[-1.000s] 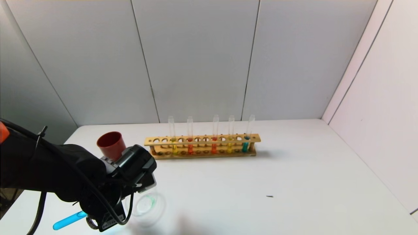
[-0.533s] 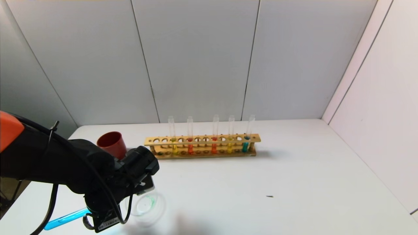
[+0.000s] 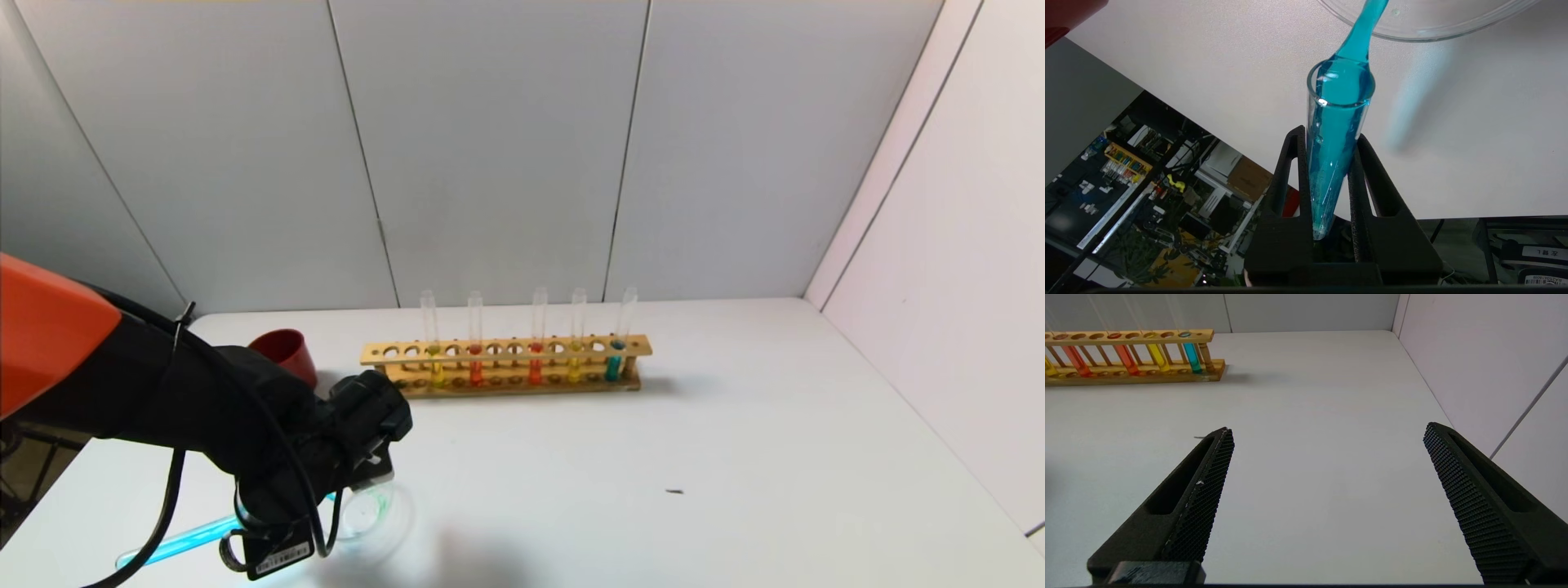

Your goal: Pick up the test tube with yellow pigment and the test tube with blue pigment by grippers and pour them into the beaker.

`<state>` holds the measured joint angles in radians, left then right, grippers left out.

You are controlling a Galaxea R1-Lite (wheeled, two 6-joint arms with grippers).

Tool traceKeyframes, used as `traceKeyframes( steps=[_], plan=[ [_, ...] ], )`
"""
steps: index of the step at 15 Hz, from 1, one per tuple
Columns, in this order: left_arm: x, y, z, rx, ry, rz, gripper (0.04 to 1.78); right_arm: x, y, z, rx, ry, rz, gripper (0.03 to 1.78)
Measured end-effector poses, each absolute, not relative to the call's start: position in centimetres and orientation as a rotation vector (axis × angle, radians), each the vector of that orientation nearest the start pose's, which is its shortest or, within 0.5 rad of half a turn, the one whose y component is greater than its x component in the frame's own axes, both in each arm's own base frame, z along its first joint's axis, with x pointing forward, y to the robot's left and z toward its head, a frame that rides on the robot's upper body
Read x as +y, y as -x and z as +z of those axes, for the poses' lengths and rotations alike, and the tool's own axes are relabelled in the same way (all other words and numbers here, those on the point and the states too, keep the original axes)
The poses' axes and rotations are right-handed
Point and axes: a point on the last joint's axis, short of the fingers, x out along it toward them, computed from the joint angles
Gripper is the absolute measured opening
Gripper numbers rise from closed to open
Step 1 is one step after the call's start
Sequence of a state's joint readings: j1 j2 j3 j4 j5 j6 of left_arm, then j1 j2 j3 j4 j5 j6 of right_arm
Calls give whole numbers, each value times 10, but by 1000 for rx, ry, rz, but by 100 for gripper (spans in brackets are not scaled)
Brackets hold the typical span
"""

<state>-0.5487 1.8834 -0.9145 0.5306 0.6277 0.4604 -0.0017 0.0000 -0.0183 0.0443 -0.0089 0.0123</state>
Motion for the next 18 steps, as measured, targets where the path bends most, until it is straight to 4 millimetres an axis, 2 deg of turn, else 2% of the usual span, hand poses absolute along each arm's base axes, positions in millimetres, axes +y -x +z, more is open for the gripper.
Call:
traceKeyframes(
  steps=[18],
  plan=[
    [-136,-242,83,1384,-1334,-223,31,0,24,76,26,-12,-11,170]
  ],
)
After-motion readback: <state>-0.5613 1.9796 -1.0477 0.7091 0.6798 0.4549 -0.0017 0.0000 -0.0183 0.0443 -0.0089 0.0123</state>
